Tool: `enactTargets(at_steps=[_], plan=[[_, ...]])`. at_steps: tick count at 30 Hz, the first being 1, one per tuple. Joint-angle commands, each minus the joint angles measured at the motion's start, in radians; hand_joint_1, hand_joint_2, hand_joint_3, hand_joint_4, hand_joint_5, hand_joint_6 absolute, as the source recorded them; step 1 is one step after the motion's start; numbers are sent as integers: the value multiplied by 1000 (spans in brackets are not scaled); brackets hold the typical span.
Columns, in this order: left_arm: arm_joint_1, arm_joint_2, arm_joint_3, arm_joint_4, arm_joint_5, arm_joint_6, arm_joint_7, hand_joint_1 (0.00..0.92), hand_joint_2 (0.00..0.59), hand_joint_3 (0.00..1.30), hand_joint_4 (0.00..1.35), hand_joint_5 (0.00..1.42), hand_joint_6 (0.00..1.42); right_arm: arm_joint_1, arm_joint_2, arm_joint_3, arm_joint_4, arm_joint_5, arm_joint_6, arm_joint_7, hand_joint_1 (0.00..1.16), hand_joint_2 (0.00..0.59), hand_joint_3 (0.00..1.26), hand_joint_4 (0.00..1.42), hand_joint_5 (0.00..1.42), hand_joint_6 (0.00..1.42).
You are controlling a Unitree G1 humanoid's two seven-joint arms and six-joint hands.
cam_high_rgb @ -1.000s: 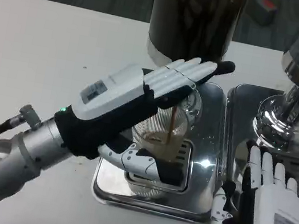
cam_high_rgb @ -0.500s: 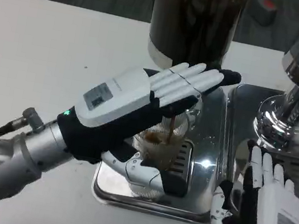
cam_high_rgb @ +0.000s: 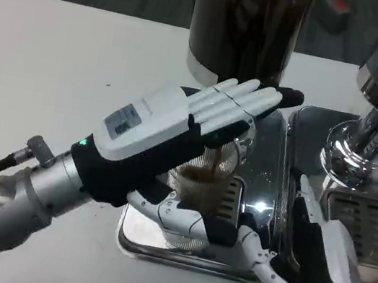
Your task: Grasp the cup under the faucet to collect the drink, then remove the cup.
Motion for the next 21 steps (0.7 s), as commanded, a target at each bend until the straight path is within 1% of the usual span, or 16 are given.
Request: enactTargets(at_steps=[1, 3, 5, 11, 12, 15, 19, 21], plan=[[5, 10, -23, -12, 36, -12, -6, 0, 118, 0, 0, 57, 22, -43, -19, 6, 29, 24, -10, 52, 597, 232, 0, 0, 0, 0], [4, 11, -23, -11, 39, -11, -5, 0, 118, 0, 0, 57, 22, -72, -24, 12, 41, 24, 3, 78, 639, 219, 0, 0, 0, 0], [0, 14, -22, -8, 36, -11, -6, 0, 118, 0, 0, 57, 22, -103, -14, 10, 68, 38, -5, 84, 645, 217, 0, 0, 0, 0], [-5, 23, -14, 1, 23, -10, -3, 0, 121, 0, 0, 56, 17, -151, 20, -1, 146, 104, -40, 71, 650, 218, 0, 0, 0, 0], [-6, 24, -12, 4, 22, -10, -2, 0, 121, 0, 0, 56, 16, -157, 24, -1, 156, 110, -46, 68, 666, 214, 0, 0, 0, 0], [-6, 27, -9, 7, 20, -9, -1, 0, 124, 0, 0, 56, 13, -171, 29, -1, 181, 123, -60, 65, 672, 213, 0, 0, 0, 0], [-5, 30, -8, 6, 19, -6, 0, 0, 126, 0, 0, 56, 10, -189, 35, -7, 224, 155, -101, 63, 674, 213, 0, 0, 0, 0], [-4, 31, -8, 5, 19, -5, 2, 0, 126, 0, 0, 56, 9, -201, 36, -3, 239, 150, -113, 53, 675, 213, 0, 0, 0, 0]])
